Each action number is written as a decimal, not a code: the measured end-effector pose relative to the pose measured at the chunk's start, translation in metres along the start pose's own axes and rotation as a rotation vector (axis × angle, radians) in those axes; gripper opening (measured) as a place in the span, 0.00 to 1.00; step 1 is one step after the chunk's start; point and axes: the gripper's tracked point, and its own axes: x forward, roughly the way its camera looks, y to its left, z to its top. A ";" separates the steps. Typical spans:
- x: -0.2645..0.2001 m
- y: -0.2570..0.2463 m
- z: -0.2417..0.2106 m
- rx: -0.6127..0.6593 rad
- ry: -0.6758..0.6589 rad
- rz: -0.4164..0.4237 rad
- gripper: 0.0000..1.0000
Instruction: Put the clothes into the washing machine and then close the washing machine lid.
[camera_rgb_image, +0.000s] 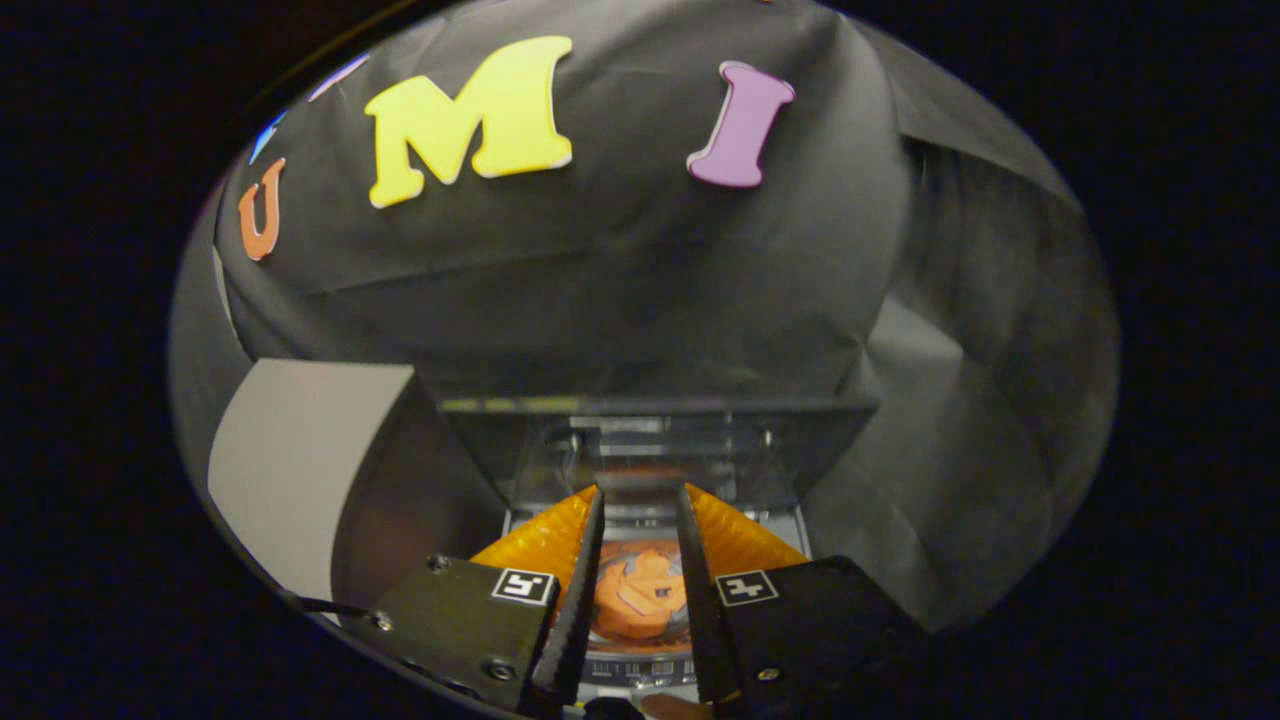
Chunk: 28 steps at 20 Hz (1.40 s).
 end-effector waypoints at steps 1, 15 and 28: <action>0.002 0.002 0.022 0.003 -0.028 0.007 0.45; 0.094 0.001 0.072 0.087 0.013 0.054 0.45; 0.080 -0.006 0.008 0.058 0.031 0.066 0.46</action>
